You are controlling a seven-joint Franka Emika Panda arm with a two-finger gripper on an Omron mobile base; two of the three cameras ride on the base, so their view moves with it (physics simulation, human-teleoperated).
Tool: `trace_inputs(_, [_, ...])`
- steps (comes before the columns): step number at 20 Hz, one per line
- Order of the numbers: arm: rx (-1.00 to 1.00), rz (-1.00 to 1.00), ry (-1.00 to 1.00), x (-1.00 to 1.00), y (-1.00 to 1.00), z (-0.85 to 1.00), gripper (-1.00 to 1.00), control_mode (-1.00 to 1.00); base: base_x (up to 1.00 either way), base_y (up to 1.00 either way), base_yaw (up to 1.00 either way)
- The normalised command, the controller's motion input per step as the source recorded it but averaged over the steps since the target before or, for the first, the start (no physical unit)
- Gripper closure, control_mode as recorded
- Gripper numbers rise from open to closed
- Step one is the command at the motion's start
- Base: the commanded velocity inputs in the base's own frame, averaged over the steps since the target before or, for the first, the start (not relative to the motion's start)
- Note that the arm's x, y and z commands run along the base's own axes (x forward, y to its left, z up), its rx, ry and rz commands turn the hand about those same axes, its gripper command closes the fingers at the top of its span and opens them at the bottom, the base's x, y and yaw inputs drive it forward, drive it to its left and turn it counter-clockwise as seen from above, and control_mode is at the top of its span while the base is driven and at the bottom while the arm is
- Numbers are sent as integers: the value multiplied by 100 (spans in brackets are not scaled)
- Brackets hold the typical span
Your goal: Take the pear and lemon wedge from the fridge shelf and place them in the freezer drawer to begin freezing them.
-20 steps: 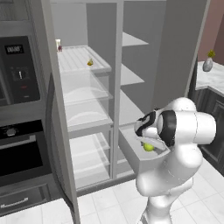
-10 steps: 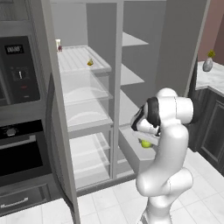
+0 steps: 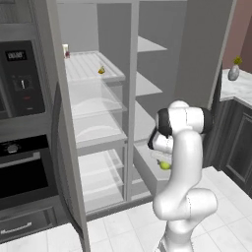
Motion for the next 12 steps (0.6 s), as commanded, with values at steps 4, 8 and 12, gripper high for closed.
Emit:
trace_inputs(4, [0, 0, 1, 32, 0, -38, 100, -100, 0, 0, 0])
trace_inputs(8, [0, 0, 1, 19, 0, -46, 100, -100, 0, 0, 0])
trace_inputs(12, [0, 0, 0, 7, 0, -46, 100, -100, 0, 0, 0])
